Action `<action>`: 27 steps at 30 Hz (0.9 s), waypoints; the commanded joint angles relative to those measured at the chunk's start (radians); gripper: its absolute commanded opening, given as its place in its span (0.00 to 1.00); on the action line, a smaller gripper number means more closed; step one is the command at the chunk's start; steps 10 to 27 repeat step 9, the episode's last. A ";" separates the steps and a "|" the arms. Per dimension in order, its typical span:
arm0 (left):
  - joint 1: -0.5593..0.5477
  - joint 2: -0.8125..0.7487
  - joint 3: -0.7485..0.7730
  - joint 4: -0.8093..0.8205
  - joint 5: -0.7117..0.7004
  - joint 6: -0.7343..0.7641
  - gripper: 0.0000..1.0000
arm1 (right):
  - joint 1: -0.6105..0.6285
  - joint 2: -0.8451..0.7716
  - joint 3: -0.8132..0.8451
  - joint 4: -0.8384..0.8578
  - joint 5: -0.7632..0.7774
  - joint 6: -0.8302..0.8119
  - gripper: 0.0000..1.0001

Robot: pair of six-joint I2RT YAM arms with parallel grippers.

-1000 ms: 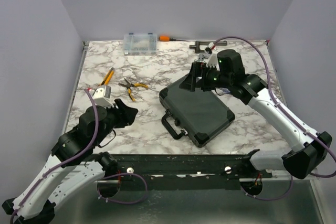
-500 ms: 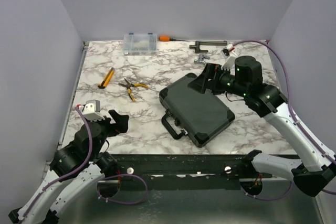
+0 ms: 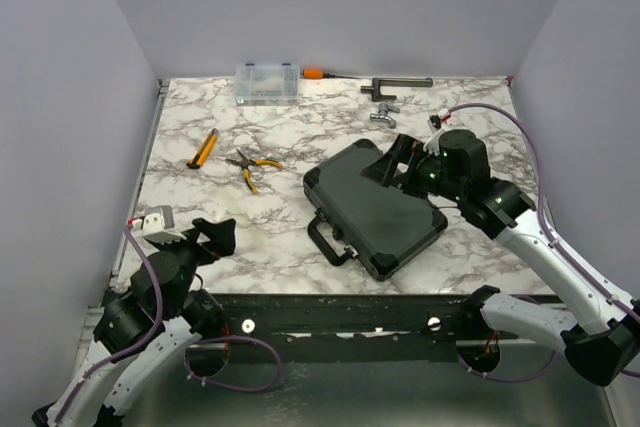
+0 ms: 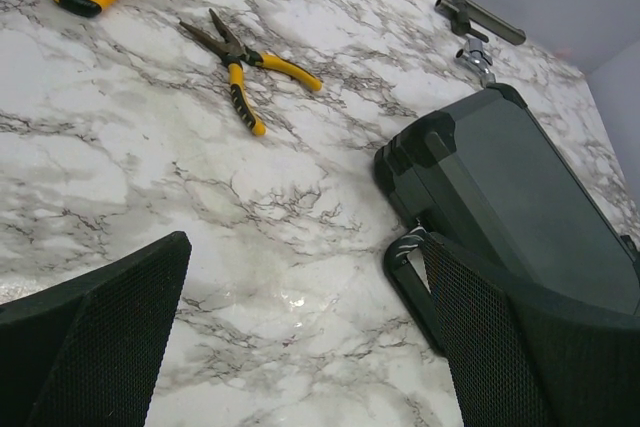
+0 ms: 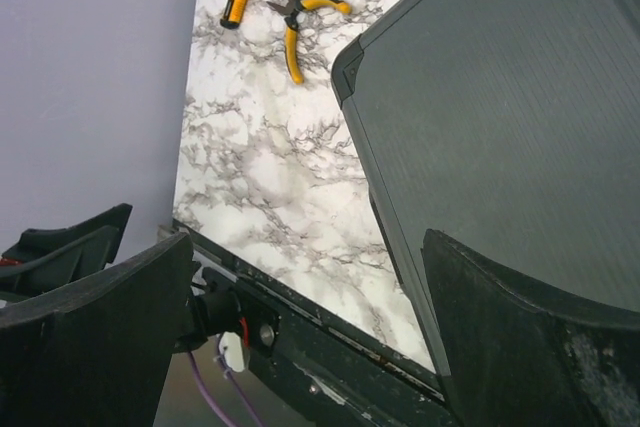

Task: Pack up texas hold em set

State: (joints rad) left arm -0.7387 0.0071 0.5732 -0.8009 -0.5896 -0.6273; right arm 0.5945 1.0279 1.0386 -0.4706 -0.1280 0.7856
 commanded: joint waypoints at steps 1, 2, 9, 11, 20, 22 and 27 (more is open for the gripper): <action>0.005 -0.033 -0.006 0.021 -0.031 -0.006 0.98 | 0.001 -0.027 -0.020 0.040 0.036 0.045 1.00; 0.004 -0.028 -0.006 0.022 -0.029 -0.006 0.98 | 0.000 -0.033 -0.023 0.041 0.041 0.046 1.00; 0.004 -0.016 -0.006 0.022 -0.022 -0.009 0.98 | 0.001 -0.057 -0.049 0.060 0.054 0.055 1.00; 0.004 -0.016 -0.006 0.022 -0.022 -0.009 0.98 | 0.001 -0.057 -0.049 0.060 0.054 0.055 1.00; 0.004 -0.016 -0.006 0.022 -0.022 -0.009 0.98 | 0.001 -0.057 -0.049 0.060 0.054 0.055 1.00; 0.004 -0.016 -0.006 0.022 -0.022 -0.009 0.98 | 0.001 -0.057 -0.049 0.060 0.054 0.055 1.00; 0.004 -0.016 -0.006 0.022 -0.022 -0.009 0.98 | 0.001 -0.057 -0.049 0.060 0.054 0.055 1.00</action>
